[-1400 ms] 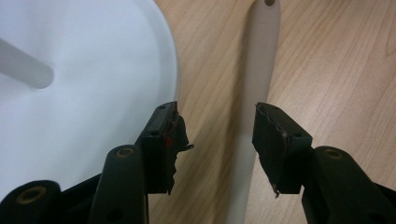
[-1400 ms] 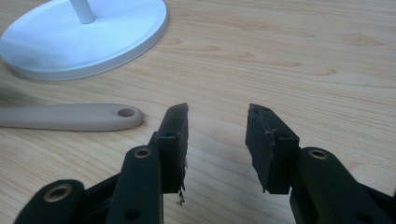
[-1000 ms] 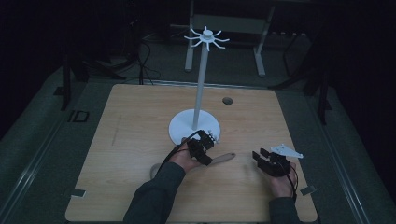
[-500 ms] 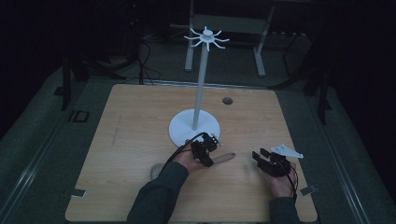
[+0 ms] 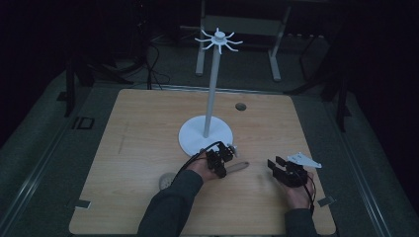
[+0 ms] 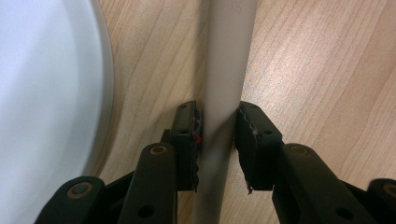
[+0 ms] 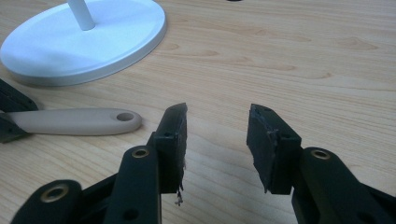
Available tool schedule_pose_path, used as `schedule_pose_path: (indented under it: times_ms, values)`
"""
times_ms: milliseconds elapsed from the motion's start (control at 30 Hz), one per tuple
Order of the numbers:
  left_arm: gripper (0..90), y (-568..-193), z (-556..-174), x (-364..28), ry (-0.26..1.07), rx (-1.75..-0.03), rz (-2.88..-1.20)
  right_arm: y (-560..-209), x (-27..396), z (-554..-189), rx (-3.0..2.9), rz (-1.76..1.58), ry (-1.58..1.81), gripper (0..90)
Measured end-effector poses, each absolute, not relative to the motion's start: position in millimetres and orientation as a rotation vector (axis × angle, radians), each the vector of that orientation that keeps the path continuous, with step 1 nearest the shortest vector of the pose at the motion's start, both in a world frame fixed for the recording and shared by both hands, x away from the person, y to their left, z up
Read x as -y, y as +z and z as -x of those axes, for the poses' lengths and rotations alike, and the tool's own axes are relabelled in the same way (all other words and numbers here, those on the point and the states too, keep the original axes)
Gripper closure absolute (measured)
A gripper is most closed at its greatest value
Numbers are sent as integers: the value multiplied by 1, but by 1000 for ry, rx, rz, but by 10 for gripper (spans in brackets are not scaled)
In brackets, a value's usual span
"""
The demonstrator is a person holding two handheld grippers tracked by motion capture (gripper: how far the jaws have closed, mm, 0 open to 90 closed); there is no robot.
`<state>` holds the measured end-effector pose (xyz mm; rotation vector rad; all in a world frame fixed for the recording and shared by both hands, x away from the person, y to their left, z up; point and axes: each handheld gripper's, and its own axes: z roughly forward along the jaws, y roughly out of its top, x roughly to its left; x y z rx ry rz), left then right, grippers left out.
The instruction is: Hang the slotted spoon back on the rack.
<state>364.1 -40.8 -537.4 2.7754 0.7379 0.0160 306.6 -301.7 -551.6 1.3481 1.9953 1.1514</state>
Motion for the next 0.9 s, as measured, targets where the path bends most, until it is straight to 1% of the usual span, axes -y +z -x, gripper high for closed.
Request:
schedule_pose_path:
  times_ms: [167, 200, 367, 467, 700, 900]
  values:
    - [699, -537, -363, 45, 36, -733, -2808, -552, 302, -307, -1996, -1352, 1149, 575]
    - [705, -536, -362, 47, 57, -722, -2832, -552, 301, -307, -1996, -1352, 1149, 575]
    - [727, -536, -360, 49, 75, -700, -2844, -552, 301, -306, -1995, -1352, 1150, 575]
    - [733, -536, -357, 48, 128, -684, -2847, -552, 302, -307, -1991, -1354, 1149, 576]
    - [739, -530, -360, 41, 178, -731, -2808, -552, 303, -307, -1985, -1360, 1149, 576]
    - [741, -513, -359, 28, 234, -799, -2711, -553, 302, -307, -1999, -1358, 1143, 574]
